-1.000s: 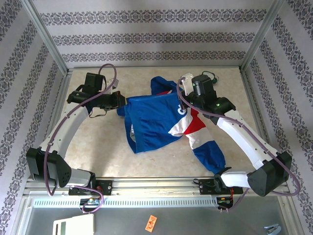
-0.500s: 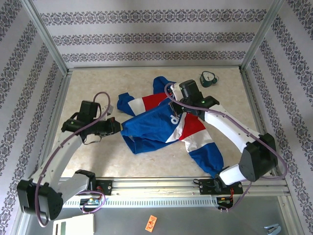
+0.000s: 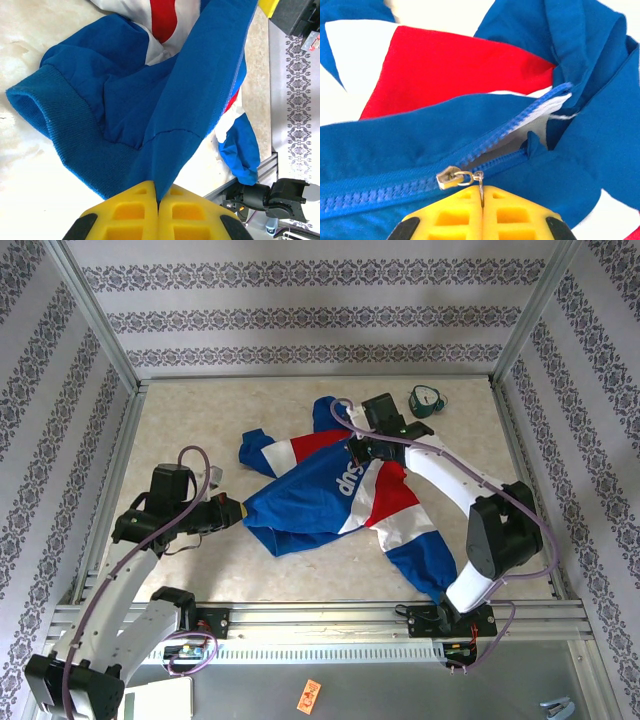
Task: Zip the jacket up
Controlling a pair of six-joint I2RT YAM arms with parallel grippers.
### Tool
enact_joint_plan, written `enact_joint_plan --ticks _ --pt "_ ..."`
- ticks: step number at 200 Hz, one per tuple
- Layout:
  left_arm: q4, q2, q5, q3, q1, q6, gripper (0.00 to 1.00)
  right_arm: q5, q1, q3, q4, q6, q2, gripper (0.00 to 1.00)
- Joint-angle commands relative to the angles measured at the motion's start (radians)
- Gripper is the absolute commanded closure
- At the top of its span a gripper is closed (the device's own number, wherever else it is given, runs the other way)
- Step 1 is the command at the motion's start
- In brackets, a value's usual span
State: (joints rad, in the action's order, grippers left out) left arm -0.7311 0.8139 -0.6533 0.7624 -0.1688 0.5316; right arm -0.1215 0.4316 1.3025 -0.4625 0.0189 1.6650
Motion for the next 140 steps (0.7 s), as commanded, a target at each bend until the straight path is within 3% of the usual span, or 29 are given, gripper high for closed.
enact_joint_plan --ticks 1,50,140 --pt "-0.056 -0.019 0.015 -0.009 0.005 0.006 1.0 0.034 -0.034 0.05 -0.005 -0.009 0.028 1.0" --pt "-0.06 -0.03 0.048 -0.018 0.006 -0.004 1.0 0.028 -0.115 0.17 -0.06 -0.043 0.091 1.0" --pt "-0.115 0.096 0.093 0.085 0.047 -0.078 1.0 0.064 -0.262 0.447 -0.125 -0.088 0.189 1.0"
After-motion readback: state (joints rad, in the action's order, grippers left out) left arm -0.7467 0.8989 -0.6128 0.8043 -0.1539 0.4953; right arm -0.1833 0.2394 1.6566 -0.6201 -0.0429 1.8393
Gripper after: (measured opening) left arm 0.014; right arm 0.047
